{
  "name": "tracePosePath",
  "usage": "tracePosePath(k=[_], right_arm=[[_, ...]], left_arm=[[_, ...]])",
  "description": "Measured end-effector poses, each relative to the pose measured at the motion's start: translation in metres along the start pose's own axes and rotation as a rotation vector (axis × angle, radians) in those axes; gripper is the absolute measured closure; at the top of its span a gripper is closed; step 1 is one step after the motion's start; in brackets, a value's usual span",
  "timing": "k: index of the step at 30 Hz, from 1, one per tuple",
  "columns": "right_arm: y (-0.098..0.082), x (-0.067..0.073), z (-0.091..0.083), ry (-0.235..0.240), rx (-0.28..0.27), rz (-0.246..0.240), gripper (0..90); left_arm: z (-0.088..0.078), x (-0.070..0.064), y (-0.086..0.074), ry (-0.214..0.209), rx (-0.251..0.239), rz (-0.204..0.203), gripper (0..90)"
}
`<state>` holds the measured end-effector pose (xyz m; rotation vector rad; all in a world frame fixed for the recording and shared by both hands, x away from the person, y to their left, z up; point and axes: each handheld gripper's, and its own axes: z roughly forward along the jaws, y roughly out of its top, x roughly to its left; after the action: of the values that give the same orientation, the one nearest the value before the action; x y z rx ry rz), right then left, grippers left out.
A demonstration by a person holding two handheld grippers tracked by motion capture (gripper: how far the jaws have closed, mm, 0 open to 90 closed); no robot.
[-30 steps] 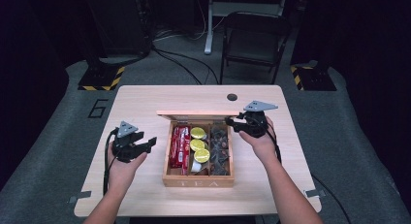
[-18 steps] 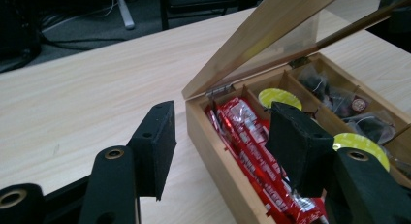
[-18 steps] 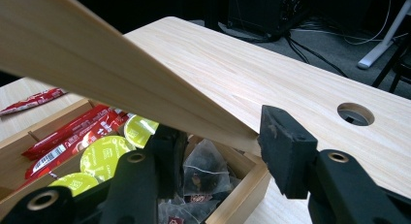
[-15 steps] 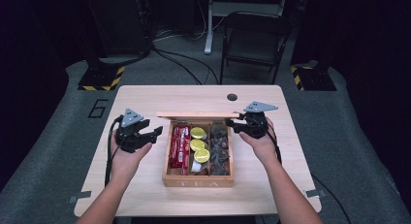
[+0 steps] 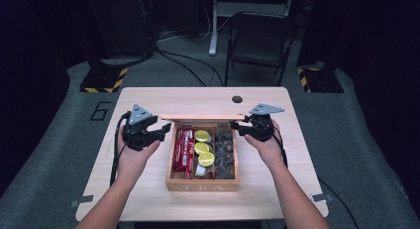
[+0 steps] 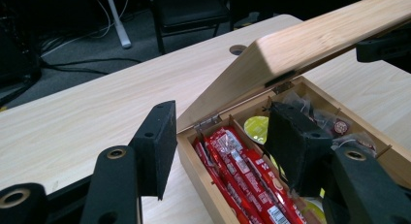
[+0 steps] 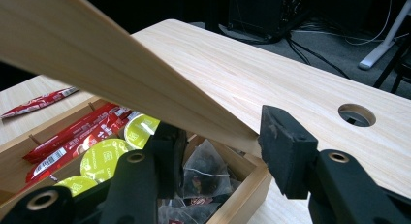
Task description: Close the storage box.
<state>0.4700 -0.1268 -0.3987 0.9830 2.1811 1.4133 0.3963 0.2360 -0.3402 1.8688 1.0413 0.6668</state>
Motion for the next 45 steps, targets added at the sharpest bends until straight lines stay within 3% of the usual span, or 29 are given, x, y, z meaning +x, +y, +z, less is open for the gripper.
tracePosePath(k=[11, 20, 30, 45], right_arm=[[0.001, -0.001, 0.0, 0.003, -0.001, 0.004, 52.8], [0.001, -0.001, 0.001, 0.002, -0.007, 0.012, 52.9], [0.001, -0.004, 0.001, 0.016, -0.013, 0.044, 52.4], [0.01, -0.002, -0.006, 0.009, -0.04, 0.036, 51.4]], left_arm=[[-0.001, -0.005, 0.01, -0.01, -0.022, 0.006, 54.9], [0.001, -0.008, 0.012, 0.02, -0.027, 0.041, 61.4], [0.003, -0.005, 0.015, 0.016, -0.027, 0.019, 62.0], [0.006, -0.001, 0.023, 0.013, -0.012, -0.005, 62.1]])
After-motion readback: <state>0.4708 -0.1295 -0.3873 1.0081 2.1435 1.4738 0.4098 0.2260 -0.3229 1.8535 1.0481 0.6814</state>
